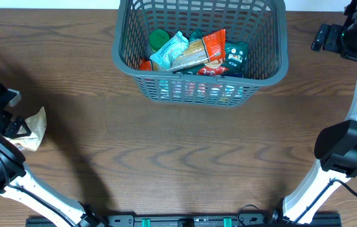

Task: Pack container
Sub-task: 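Grasp the beige bag with the left gripper and lift it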

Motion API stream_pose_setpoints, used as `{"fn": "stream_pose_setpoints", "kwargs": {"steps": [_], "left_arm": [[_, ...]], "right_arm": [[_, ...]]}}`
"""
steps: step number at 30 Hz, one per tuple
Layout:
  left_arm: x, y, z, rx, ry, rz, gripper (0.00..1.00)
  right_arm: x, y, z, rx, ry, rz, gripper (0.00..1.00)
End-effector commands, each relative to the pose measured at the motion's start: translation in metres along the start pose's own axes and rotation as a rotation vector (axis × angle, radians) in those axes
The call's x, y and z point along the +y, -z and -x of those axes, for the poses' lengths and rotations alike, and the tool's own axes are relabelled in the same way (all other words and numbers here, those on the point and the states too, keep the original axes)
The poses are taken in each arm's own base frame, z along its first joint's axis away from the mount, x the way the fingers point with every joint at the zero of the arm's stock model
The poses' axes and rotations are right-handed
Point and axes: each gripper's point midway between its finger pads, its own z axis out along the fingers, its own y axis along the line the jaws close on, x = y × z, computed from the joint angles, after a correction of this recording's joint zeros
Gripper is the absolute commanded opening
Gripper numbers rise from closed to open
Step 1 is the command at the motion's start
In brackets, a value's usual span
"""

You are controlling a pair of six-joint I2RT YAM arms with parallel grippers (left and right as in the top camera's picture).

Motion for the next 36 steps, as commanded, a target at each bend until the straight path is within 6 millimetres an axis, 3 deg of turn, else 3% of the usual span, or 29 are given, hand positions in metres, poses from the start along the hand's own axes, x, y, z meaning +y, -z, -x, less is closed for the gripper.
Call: {"fn": "stream_pose_setpoints", "kwargs": {"steps": [1, 5, 8, 11, 15, 17, 27, 36], "left_arm": [[0.012, 0.022, 0.020, -0.050, -0.076, 0.066, 0.99], [0.016, 0.056, 0.036, -0.134, -0.091, 0.128, 0.99], [0.012, 0.078, 0.035, -0.144, -0.098, 0.164, 0.99], [-0.005, 0.087, 0.026, -0.125, -0.099, 0.121, 0.99], [-0.040, 0.087, 0.007, -0.064, -0.085, -0.015, 0.99], [-0.046, 0.087, 0.000, -0.050, -0.069, -0.050, 0.99], [-0.040, 0.085, -0.027, -0.038, 0.002, -0.070, 0.99], [-0.030, 0.053, -0.050, -0.021, 0.004, -0.060, 0.99]], "right_arm": [[-0.004, -0.001, -0.004, 0.015, -0.022, -0.007, 0.99], [-0.004, -0.002, -0.005, 0.022, -0.026, -0.007, 0.99], [-0.004, -0.003, -0.007, 0.030, -0.028, -0.008, 0.99], [-0.004, -0.006, -0.008, 0.035, -0.027, -0.009, 0.99], [-0.005, -0.010, -0.011, 0.046, -0.027, -0.014, 0.99], [-0.006, -0.013, -0.014, 0.057, -0.028, -0.016, 0.99], [-0.007, -0.024, -0.026, 0.101, -0.026, -0.020, 0.99], [-0.006, -0.024, -0.022, 0.086, -0.032, -0.019, 0.99]]}}
